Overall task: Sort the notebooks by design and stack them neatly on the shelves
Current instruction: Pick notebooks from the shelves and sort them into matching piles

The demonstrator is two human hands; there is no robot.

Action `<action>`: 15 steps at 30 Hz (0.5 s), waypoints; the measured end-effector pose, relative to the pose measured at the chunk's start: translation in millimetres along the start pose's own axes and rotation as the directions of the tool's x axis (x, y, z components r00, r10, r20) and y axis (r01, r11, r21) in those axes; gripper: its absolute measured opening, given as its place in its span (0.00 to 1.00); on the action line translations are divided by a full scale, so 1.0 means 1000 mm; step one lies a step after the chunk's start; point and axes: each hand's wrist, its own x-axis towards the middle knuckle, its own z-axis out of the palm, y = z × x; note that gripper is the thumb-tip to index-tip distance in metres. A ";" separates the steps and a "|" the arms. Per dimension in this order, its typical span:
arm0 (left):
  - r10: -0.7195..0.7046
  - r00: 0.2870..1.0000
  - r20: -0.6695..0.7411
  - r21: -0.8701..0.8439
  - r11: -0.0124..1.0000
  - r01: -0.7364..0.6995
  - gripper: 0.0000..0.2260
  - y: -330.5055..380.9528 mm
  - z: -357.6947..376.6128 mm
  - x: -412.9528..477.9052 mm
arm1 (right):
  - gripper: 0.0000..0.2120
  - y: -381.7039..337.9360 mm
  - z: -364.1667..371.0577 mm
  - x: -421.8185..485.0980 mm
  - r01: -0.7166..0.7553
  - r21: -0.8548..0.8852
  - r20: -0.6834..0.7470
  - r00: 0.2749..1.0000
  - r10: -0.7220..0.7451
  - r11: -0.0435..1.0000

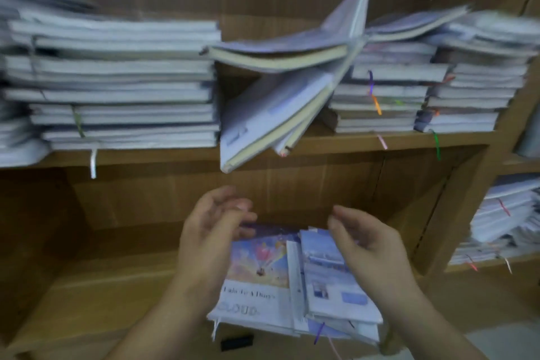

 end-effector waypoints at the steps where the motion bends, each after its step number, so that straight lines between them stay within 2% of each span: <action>1: -0.022 1.000 0.017 -0.138 0.990 0.024 0.09 0.023 0.002 -0.003 | 0.15 -0.026 -0.001 -0.001 0.055 0.103 -0.053 0.997 -0.049 0.993; 3: -0.074 0.995 0.071 -0.282 0.955 0.091 0.16 0.062 0.010 -0.007 | 0.14 -0.083 -0.002 -0.002 0.185 0.252 -0.122 0.980 -0.159 0.950; 5: -0.143 0.983 0.115 -0.263 0.950 0.169 0.22 0.087 0.020 -0.007 | 0.13 -0.131 -0.001 0.002 0.244 0.361 -0.164 0.967 -0.196 0.900; 7: -0.222 0.964 0.149 -0.245 0.936 0.253 0.21 0.102 0.032 -0.008 | 0.15 -0.168 0.001 0.010 0.197 0.463 -0.164 0.977 -0.135 0.864; 9: -0.291 0.942 0.168 -0.272 0.905 0.328 0.19 0.111 0.040 -0.007 | 0.20 -0.192 -0.002 0.018 0.151 0.473 -0.151 0.985 -0.089 0.868; 10: -0.319 0.931 0.178 -0.296 0.885 0.360 0.19 0.117 0.042 -0.006 | 0.20 -0.199 -0.007 0.022 0.158 0.435 -0.164 0.982 -0.095 0.886; 12: -0.352 0.914 0.203 -0.336 0.851 0.403 0.22 0.129 0.044 -0.002 | 0.20 -0.213 -0.022 0.030 0.219 0.251 -0.190 0.966 -0.174 0.943; 14: -0.368 0.902 0.226 -0.353 0.832 0.428 0.25 0.143 0.044 0.002 | 0.20 -0.228 -0.038 0.039 0.329 -0.089 -0.199 0.919 -0.340 0.940; 15: -0.382 0.895 0.231 -0.357 0.822 0.444 0.26 0.148 0.045 0.004 | 0.21 -0.235 -0.045 0.045 0.426 -0.334 -0.192 0.843 -0.503 0.841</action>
